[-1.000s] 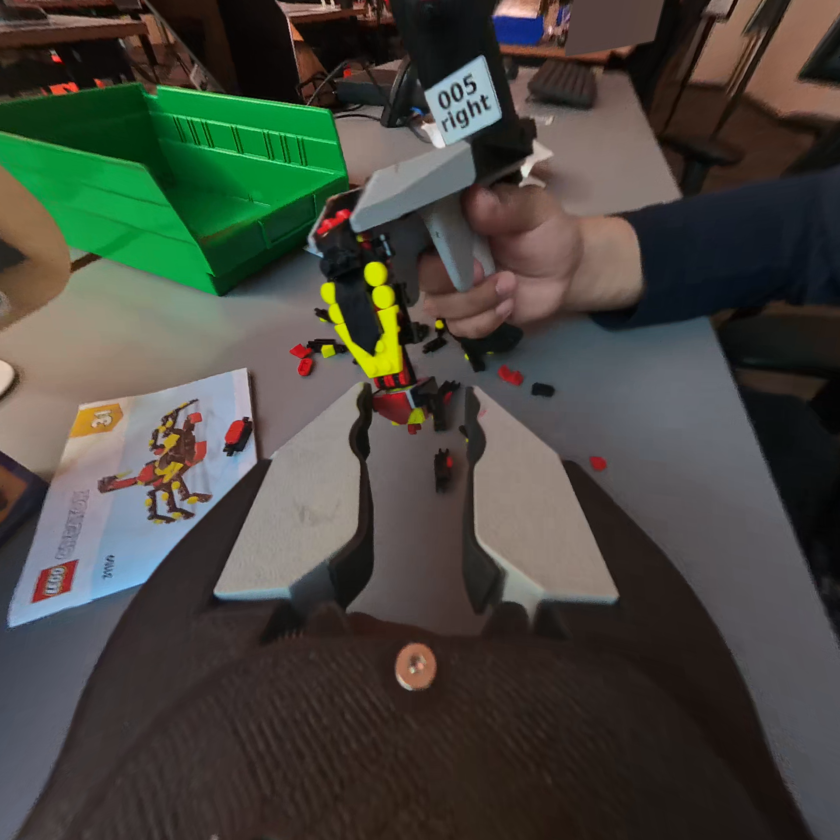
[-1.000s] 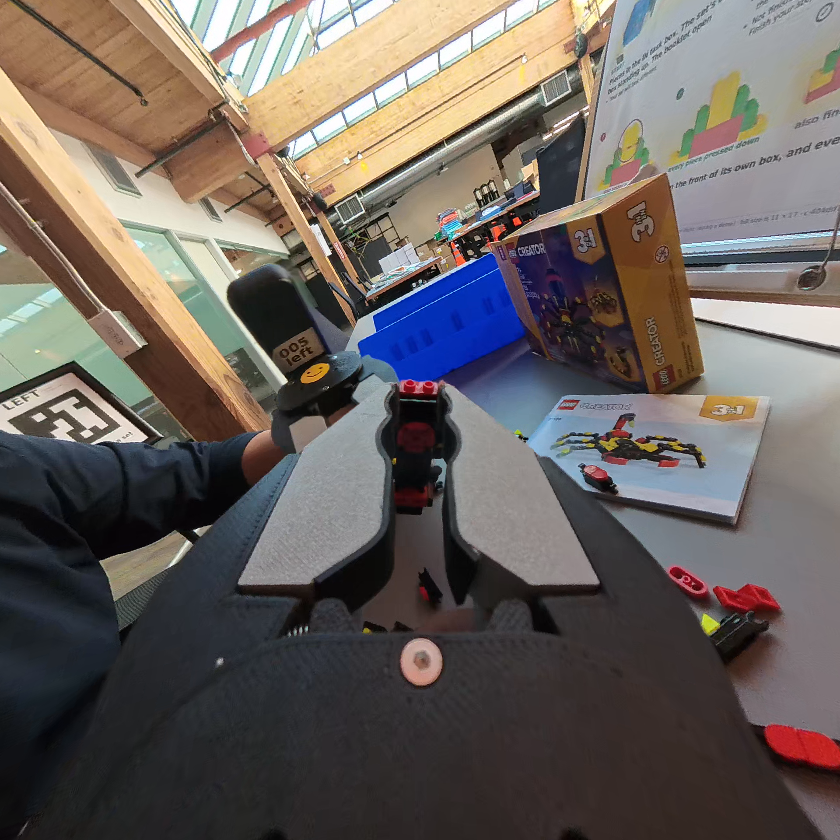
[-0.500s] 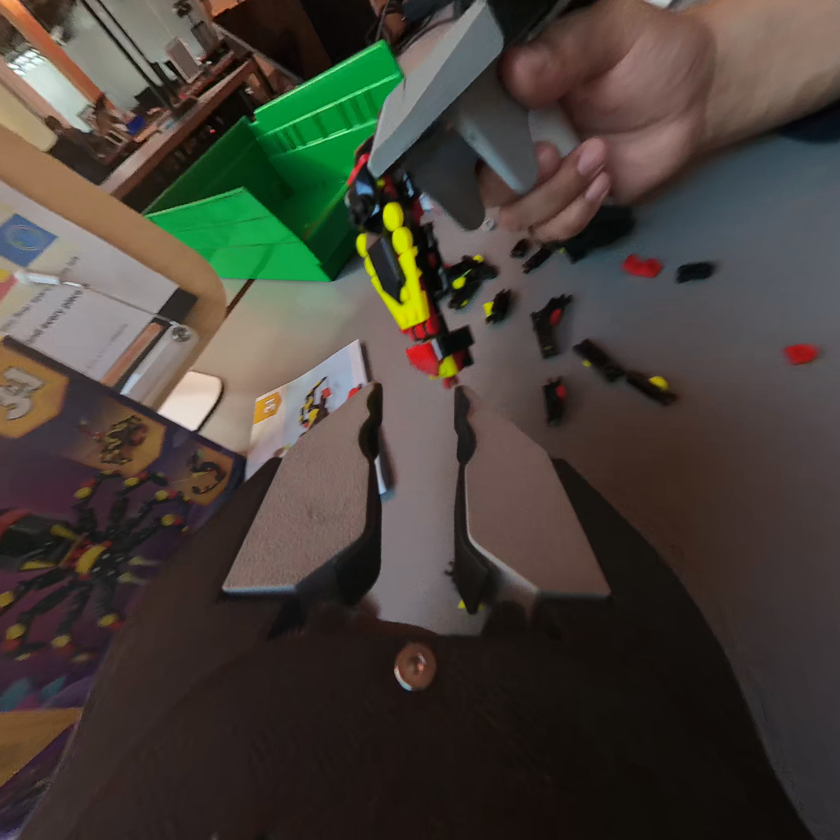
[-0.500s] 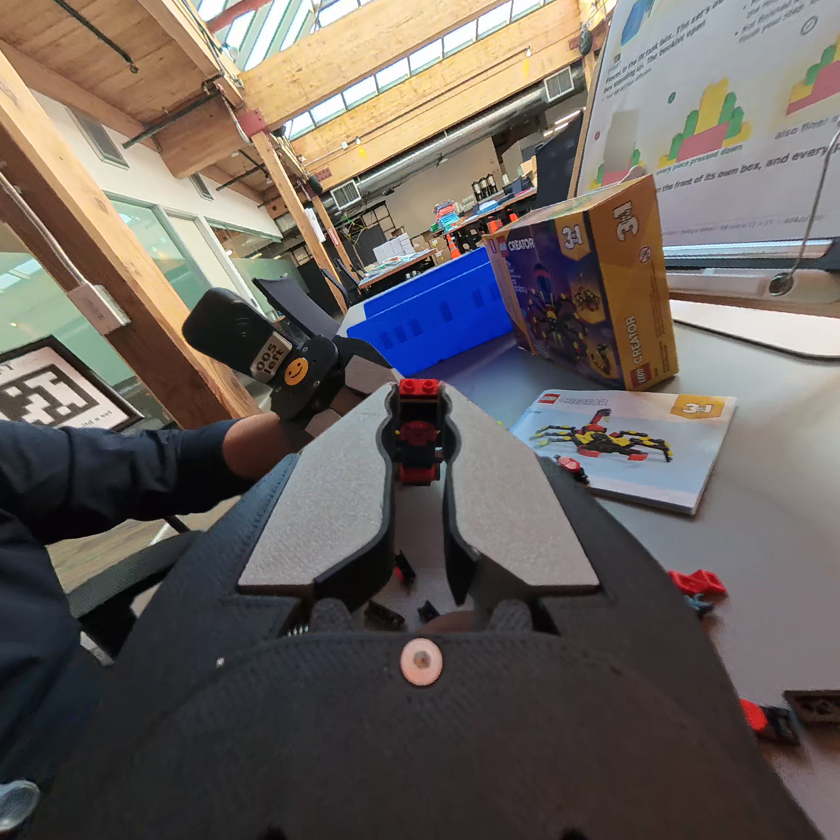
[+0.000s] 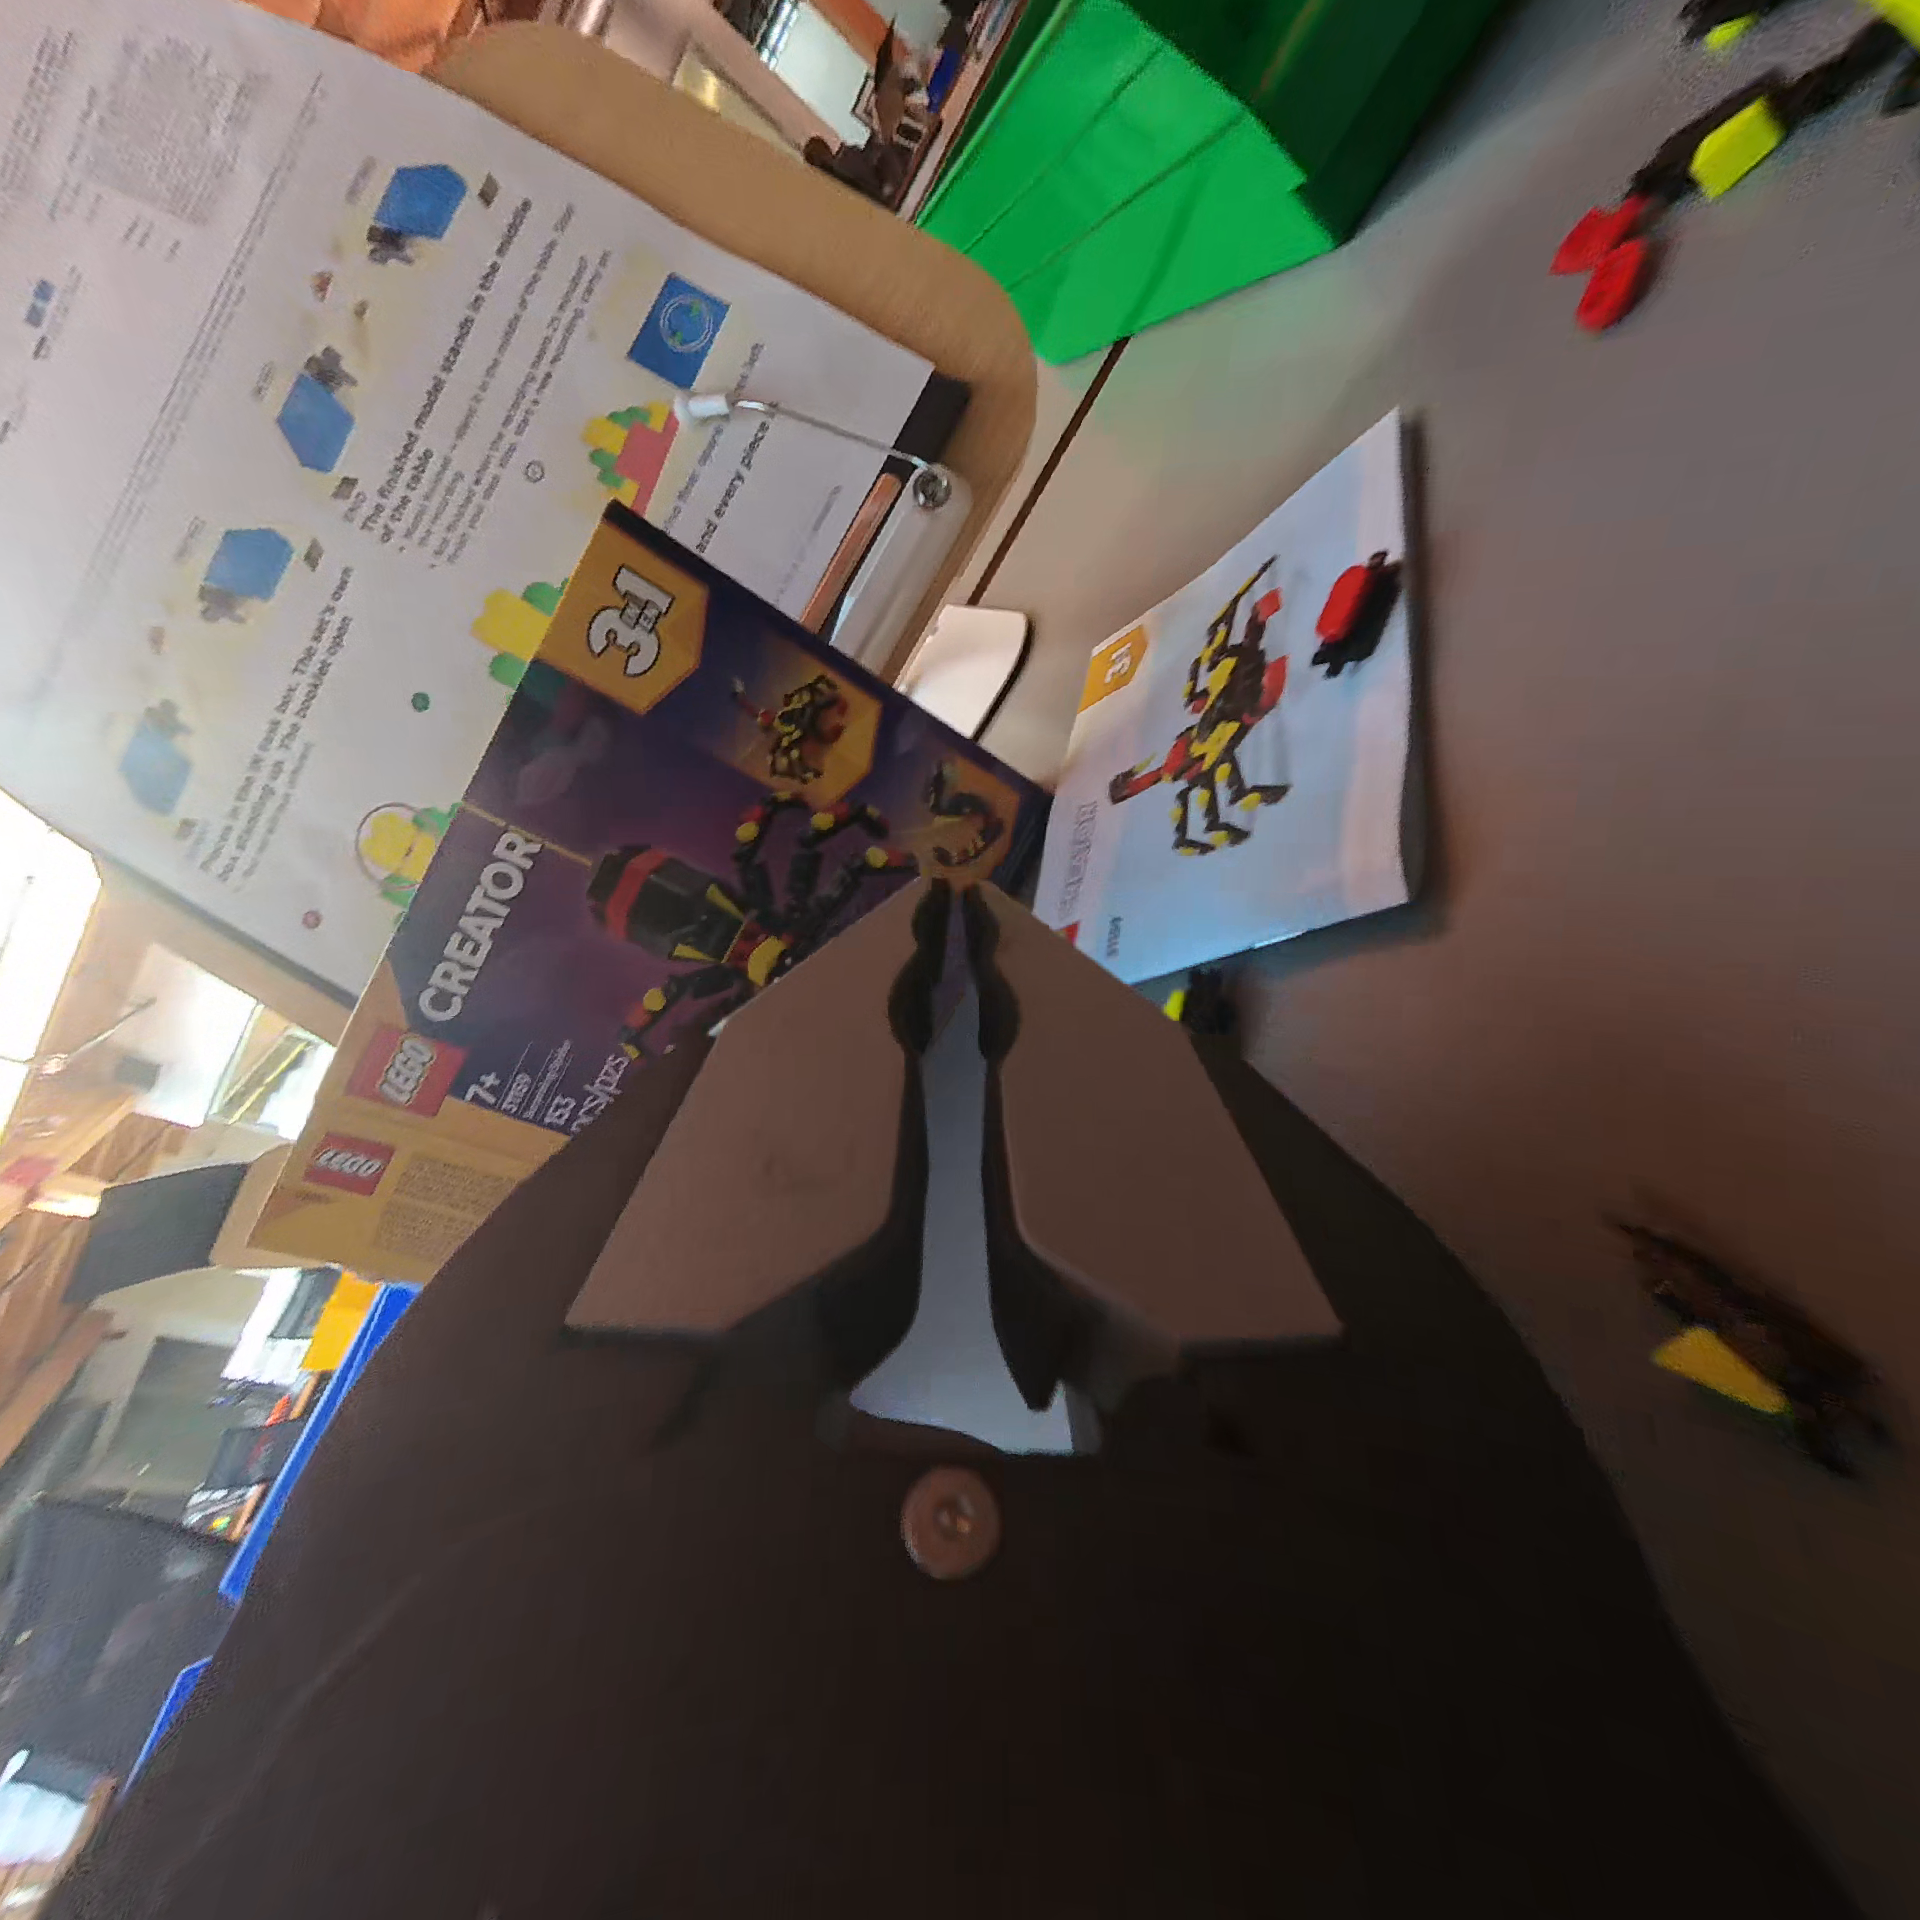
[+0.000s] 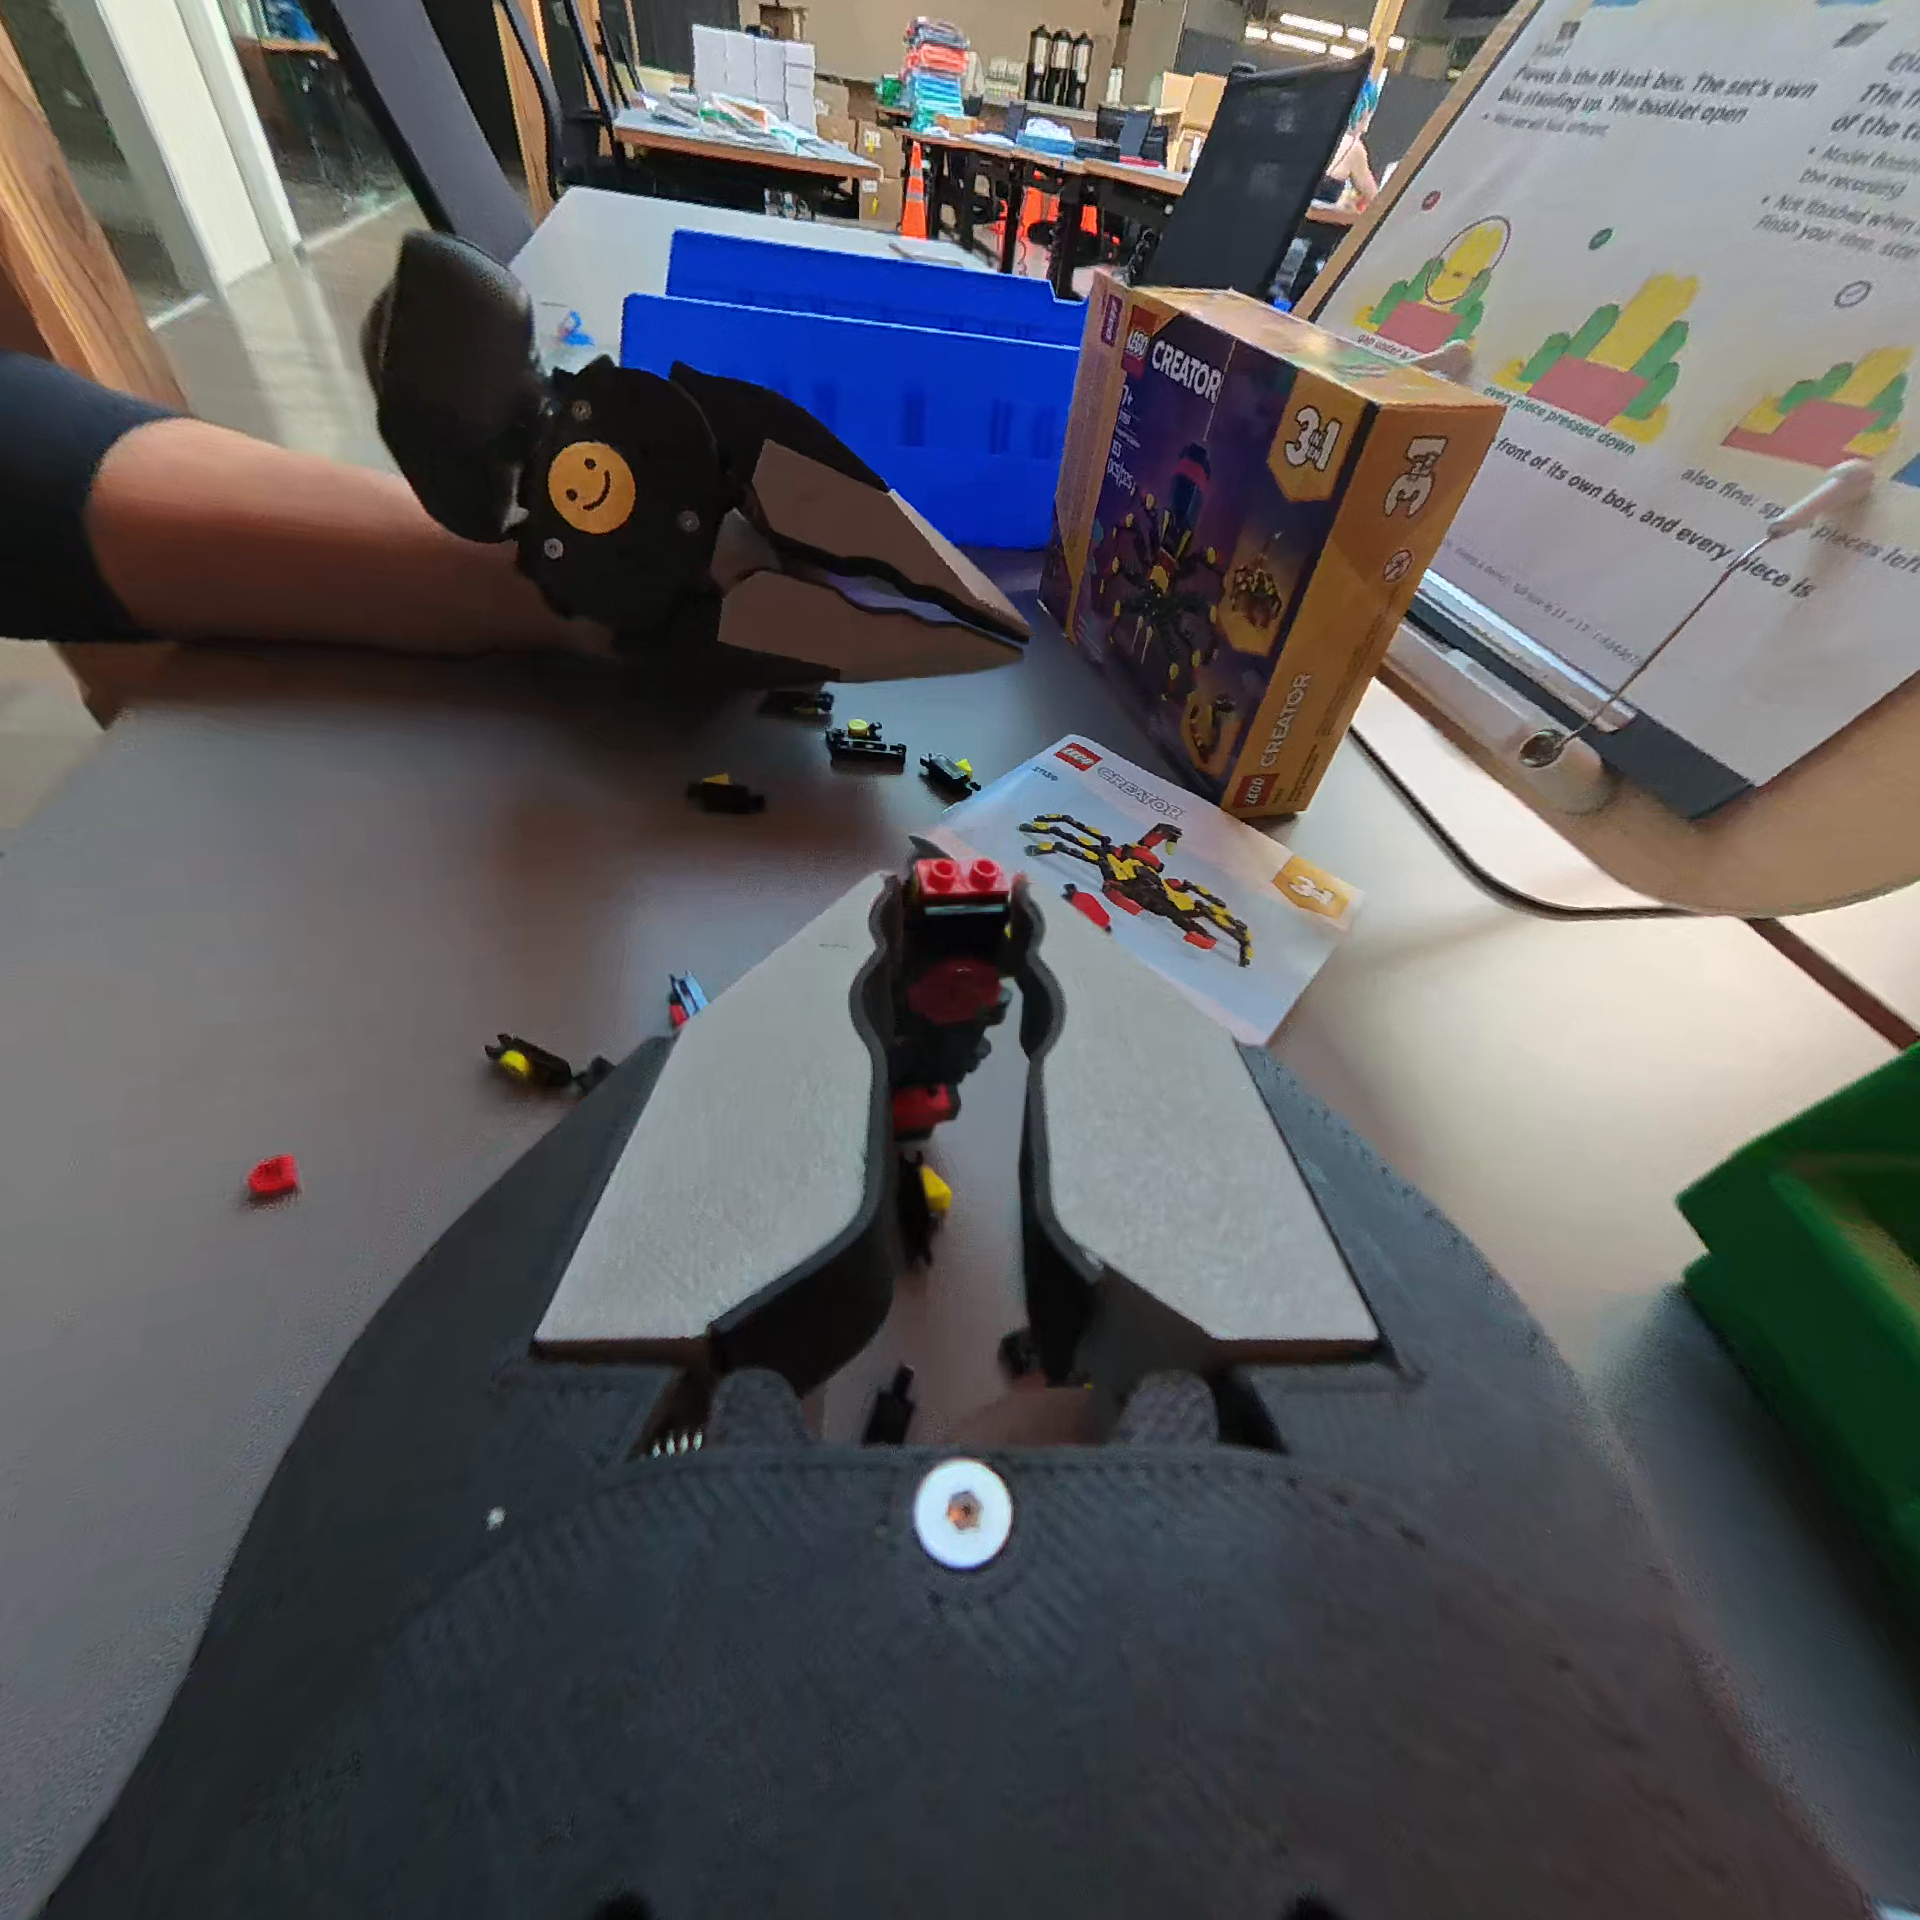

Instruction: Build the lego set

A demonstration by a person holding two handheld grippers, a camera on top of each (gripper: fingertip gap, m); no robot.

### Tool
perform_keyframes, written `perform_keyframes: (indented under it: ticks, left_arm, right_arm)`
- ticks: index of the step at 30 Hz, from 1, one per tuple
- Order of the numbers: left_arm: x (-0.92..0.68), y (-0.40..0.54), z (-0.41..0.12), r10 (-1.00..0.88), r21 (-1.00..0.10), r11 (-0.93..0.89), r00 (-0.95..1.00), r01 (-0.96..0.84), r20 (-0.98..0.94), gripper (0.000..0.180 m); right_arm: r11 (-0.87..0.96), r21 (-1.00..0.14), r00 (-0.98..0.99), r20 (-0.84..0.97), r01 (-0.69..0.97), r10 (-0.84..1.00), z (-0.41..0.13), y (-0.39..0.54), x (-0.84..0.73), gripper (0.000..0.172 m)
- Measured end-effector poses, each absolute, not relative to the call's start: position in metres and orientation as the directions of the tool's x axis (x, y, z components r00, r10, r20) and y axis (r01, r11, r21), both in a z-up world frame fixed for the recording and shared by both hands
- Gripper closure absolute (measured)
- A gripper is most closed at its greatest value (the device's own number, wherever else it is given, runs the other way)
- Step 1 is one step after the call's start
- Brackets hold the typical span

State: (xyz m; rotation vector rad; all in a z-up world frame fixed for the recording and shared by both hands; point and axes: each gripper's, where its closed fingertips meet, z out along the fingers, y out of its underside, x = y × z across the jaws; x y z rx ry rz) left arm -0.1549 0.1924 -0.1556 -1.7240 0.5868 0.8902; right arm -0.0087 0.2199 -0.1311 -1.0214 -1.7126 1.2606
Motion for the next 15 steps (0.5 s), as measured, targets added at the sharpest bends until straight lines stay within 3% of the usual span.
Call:
perform_keyframes:
  ticks: [5,9,15]
  left_arm:
    - [-0.171,0.190,-0.152,0.117,-0.565,-0.358,0.565,-0.743,-0.817,0.180]
    - [-0.177,0.193,-0.161,0.101,-0.473,-0.422,0.479,-0.773,-0.872,0.180]
    - [-0.174,0.195,-0.171,0.051,-0.394,-0.449,0.417,-0.802,-0.908,0.180]
  right_arm:
    - [0.288,-0.945,-0.419,0.201,0.154,0.886,-0.138,0.228,0.013,0.153]
    - [0.436,-0.838,-0.437,0.275,0.327,0.856,-0.175,0.239,0.024,0.156]
    - [0.317,-0.909,-0.258,0.249,0.269,0.933,-0.152,0.273,0.025,0.153]
